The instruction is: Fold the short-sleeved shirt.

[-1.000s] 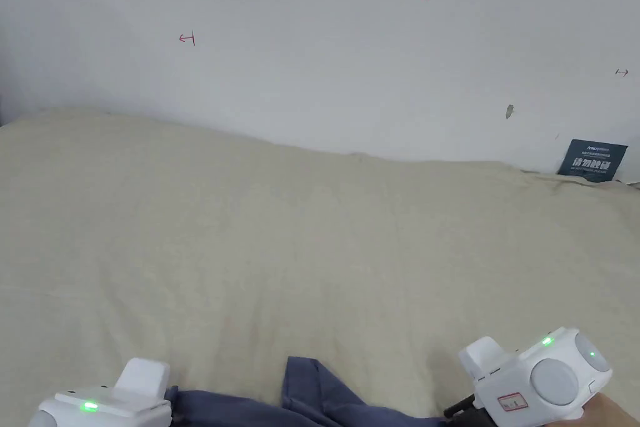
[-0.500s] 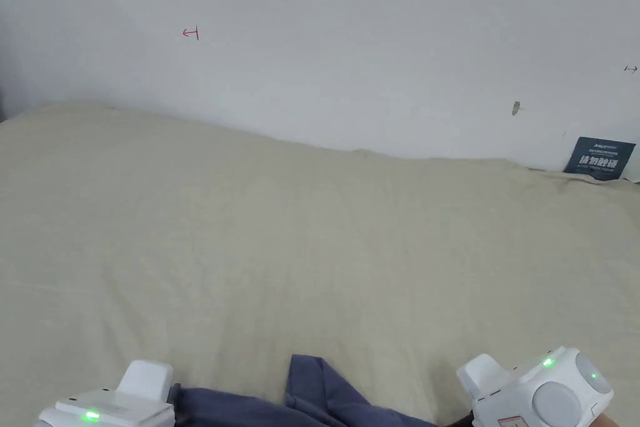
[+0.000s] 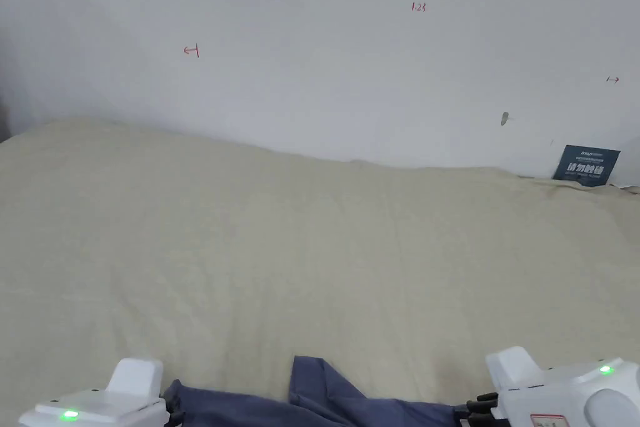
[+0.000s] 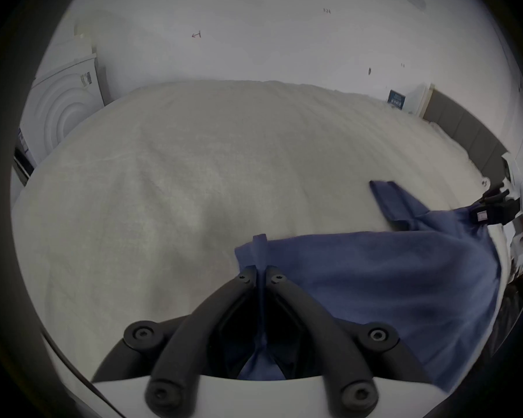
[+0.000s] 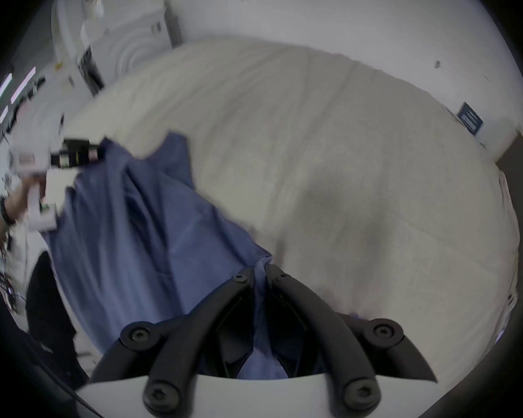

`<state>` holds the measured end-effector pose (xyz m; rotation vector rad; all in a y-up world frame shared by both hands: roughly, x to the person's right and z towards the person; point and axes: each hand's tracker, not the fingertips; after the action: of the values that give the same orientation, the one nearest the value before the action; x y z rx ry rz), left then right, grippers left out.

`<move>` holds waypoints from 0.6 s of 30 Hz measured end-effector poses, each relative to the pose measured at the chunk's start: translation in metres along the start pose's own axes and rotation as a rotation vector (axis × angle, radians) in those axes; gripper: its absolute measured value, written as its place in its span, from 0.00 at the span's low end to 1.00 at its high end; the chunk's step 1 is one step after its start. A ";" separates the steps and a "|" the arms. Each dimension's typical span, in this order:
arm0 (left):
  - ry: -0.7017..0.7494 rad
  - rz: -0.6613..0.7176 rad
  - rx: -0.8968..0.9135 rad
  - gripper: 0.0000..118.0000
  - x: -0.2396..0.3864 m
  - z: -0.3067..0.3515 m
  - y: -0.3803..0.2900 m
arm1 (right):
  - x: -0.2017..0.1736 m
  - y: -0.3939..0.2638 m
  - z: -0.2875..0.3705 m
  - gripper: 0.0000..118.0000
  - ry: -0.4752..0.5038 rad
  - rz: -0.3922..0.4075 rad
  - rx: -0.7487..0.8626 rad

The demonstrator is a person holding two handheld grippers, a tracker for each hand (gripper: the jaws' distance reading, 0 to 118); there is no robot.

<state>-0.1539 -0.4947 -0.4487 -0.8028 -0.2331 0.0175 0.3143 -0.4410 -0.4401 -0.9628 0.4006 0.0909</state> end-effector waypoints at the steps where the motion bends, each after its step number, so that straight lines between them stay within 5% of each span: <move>1: -0.004 -0.023 0.048 0.03 0.000 0.017 0.000 | -0.001 -0.003 0.014 0.03 0.033 -0.044 0.044; 11: -0.049 0.008 0.432 0.02 -0.018 0.223 0.044 | -0.039 -0.001 0.188 0.03 0.001 -0.141 0.492; 18: -0.003 -0.012 0.642 0.02 -0.032 0.342 0.097 | -0.089 0.034 0.308 0.03 -0.106 -0.102 0.712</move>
<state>-0.2505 -0.1875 -0.2956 -0.1627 -0.2176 0.0783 0.3135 -0.1620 -0.2783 -0.2720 0.2536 -0.0917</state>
